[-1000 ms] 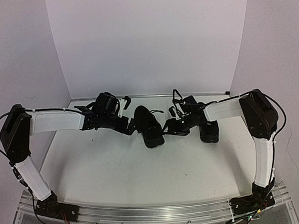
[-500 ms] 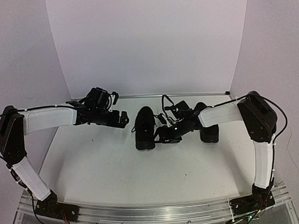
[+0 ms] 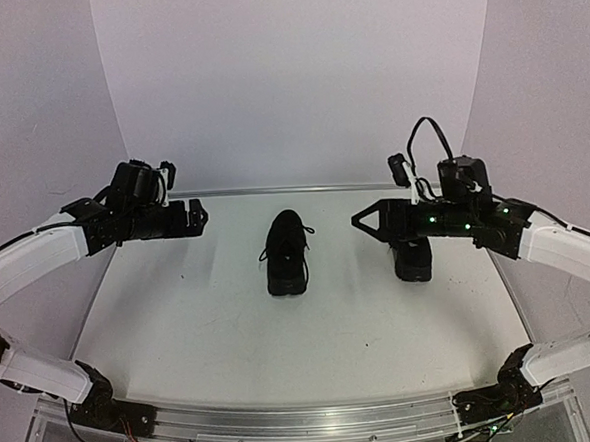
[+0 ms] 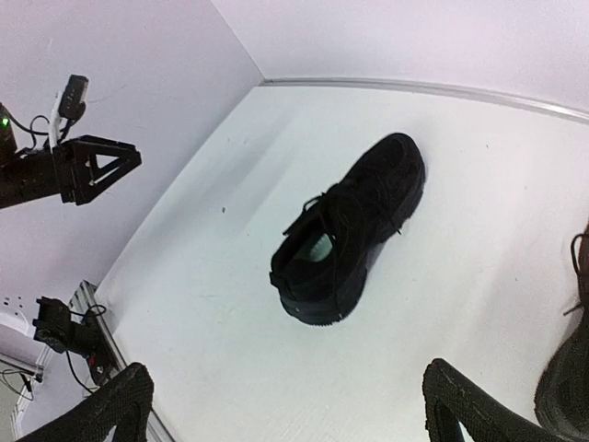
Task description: Tie the shoes
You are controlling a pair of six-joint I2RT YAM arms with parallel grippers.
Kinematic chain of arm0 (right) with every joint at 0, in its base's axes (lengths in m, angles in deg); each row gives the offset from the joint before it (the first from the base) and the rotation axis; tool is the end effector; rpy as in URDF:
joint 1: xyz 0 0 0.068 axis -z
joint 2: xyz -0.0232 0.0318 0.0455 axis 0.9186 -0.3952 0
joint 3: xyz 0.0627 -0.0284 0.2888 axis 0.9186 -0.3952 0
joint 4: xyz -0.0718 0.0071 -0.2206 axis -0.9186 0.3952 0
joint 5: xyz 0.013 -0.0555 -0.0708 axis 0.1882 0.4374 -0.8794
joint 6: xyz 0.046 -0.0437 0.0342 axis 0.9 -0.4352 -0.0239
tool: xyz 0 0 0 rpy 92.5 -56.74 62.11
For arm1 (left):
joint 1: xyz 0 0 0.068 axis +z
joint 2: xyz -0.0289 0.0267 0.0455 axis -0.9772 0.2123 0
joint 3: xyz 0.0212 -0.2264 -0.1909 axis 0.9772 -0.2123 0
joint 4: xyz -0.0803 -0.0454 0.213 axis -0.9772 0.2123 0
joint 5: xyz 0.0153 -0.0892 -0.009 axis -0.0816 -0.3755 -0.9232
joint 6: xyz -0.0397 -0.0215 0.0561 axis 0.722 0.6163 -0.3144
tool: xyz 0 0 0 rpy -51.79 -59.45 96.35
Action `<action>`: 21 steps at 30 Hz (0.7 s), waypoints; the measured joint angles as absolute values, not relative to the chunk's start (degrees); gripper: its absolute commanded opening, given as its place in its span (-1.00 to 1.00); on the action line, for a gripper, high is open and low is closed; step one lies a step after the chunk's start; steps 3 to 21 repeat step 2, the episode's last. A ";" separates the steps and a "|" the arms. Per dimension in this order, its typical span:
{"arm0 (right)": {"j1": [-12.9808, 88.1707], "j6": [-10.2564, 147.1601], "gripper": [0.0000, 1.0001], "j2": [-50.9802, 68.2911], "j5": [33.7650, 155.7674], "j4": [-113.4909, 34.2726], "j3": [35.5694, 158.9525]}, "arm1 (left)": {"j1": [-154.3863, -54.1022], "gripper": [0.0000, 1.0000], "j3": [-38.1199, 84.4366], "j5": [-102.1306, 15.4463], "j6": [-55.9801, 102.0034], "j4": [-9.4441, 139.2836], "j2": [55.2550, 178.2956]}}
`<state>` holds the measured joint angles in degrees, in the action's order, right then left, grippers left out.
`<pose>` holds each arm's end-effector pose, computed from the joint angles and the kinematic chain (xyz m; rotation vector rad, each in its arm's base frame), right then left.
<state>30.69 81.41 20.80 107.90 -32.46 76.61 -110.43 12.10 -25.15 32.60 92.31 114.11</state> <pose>0.1965 0.1691 0.3417 -0.5401 1.9856 0.9789 0.2257 -0.1325 0.3254 0.1270 2.2201 -0.3305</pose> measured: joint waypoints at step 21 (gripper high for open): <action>30.69 81.23 0.97 20.62 107.31 -32.46 73.69 | -110.45 0.99 8.74 -24.88 33.69 92.66 113.53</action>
